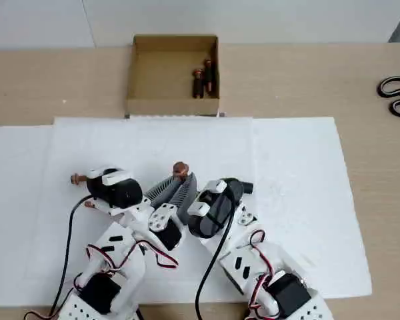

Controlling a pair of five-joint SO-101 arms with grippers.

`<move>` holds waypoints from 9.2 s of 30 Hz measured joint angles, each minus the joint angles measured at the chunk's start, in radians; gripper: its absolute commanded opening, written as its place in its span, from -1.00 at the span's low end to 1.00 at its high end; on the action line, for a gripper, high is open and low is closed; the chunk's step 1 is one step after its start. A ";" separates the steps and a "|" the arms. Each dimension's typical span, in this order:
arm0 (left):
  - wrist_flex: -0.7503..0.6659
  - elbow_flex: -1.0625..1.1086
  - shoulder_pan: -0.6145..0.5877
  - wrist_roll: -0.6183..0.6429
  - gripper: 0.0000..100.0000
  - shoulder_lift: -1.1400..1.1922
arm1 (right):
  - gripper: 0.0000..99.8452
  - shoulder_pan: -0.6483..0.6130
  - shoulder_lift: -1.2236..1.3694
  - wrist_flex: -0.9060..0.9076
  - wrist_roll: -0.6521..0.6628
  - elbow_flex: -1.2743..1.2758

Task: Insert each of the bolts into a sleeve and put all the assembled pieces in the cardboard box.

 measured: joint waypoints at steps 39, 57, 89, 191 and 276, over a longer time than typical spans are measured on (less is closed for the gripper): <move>0.318 -0.115 0.015 -0.235 -0.45 -0.002 | -1.00 -0.002 0.000 0.002 0.037 -0.003; 0.381 -0.267 -0.084 -0.295 -0.68 0.002 | -1.00 0.057 0.000 0.002 0.037 -0.005; 0.482 -0.149 -0.473 -0.259 -0.99 0.002 | -1.00 0.354 0.997 -0.121 -0.091 -0.761; 0.483 -0.149 -0.479 -0.253 -0.99 0.002 | -0.73 0.310 1.680 0.888 0.631 -1.320; 0.483 -0.195 -0.479 -0.253 -0.99 0.002 | -0.98 0.385 1.884 0.841 0.514 -1.619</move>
